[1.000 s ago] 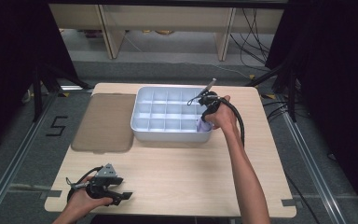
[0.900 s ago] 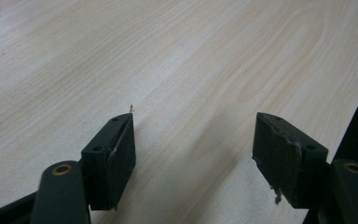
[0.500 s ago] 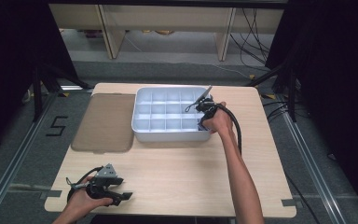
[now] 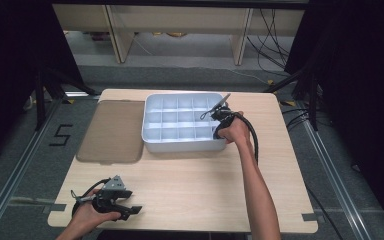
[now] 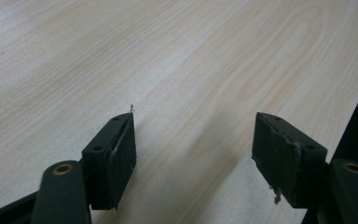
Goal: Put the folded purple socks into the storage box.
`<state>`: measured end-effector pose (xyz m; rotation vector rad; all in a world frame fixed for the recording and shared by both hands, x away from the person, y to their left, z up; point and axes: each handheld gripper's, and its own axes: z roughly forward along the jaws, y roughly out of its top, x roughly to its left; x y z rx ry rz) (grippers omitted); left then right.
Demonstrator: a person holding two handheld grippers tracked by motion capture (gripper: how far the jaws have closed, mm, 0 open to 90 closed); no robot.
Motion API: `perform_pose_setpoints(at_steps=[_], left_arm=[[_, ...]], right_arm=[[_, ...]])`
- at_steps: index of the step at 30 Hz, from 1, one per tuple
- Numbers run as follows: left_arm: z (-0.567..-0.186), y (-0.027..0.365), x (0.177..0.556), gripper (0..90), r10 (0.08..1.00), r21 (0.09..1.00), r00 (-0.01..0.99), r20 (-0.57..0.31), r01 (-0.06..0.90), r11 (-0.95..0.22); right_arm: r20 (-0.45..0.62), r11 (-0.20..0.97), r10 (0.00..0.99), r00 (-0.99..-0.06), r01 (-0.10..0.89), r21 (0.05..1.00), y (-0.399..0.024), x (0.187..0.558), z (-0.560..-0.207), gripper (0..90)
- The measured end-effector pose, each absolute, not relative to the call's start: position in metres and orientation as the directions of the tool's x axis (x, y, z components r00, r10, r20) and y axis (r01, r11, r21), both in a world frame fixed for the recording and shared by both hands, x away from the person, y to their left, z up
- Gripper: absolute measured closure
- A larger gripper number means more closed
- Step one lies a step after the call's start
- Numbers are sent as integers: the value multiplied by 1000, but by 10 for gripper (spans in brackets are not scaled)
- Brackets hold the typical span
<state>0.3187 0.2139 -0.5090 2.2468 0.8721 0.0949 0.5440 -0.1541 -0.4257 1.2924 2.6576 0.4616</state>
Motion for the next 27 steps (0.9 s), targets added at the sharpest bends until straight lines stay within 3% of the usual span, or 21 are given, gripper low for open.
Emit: perform_pose_setpoints(at_steps=[3,9,19,27], left_arm=[[-510,214,319,301,622,640,764,-174,567,-518],[-509,214,319,301,612,643,774,-165,555,-529],[-509,214,318,306,612,641,769,-186,567,-518],[-509,213,318,305,612,646,772,-171,557,-522]], right_arm=[[4,561,791,-612,728,394,-158,540,-407,797],[3,511,820,-572,735,446,-161,543,-395,823],[2,510,837,-547,783,356,-156,558,-432,851],[11,500,846,-534,799,334,-155,556,-439,862]])
